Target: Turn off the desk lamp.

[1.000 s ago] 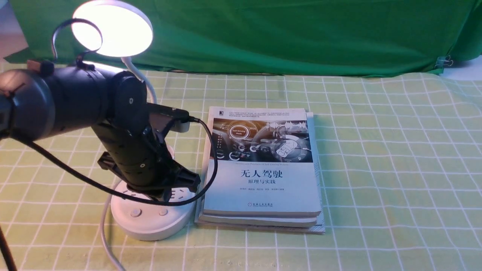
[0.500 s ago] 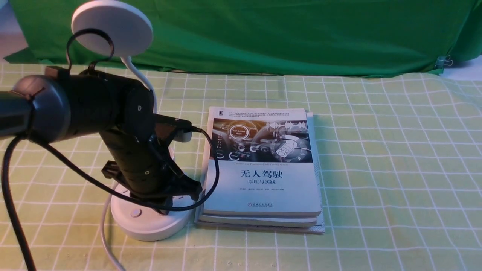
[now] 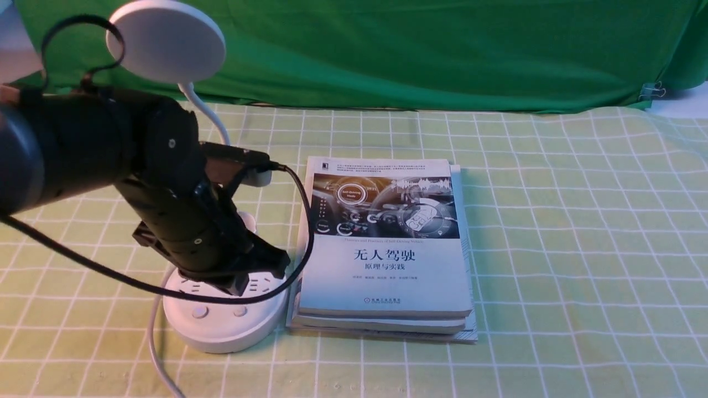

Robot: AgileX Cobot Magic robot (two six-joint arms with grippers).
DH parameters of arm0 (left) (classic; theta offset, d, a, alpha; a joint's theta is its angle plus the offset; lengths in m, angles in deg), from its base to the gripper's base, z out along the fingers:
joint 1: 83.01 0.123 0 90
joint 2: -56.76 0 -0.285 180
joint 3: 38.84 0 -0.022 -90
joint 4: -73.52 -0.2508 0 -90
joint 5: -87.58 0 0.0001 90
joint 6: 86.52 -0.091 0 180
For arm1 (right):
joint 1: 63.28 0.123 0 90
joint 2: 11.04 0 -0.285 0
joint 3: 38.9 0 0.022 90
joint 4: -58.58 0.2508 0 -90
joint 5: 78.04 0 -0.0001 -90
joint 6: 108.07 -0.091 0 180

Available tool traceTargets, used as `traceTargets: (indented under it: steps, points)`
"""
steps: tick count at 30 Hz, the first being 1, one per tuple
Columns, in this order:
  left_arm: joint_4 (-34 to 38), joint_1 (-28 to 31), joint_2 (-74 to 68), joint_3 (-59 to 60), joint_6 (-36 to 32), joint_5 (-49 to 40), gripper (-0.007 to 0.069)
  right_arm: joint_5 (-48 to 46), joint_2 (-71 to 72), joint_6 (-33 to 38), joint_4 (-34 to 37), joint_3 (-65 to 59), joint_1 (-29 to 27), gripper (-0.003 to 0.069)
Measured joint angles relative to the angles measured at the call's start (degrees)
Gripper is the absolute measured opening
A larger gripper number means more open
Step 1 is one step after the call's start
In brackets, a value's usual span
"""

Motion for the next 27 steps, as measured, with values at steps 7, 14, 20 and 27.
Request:
traceTargets:
  steps: [7, 14, 20, 27]
  points:
    - [0.4, 0.0, 10.6, 6.9, 0.3, 3.5, 0.0006, 0.0, 0.0, 0.0, 0.0, 0.0, 0.0, 0.0029]
    - [2.1, 0.0, 35.4, 23.4, 0.6, 16.4, 0.0006, 0.0, 0.0, 0.0, 0.0, 0.0, 0.0, 0.0029]
    - [2.3, 0.0, 52.4, 35.6, 0.6, 30.8, 0.0006, 0.0, 0.0, 0.0, 0.0, 0.0, 0.0, 0.0029]
    - [2.0, 0.0, 67.9, 49.0, 0.6, 44.2, 0.0006, -0.1, 0.0, -0.1, 0.0, 0.0, 0.0, 0.0029]
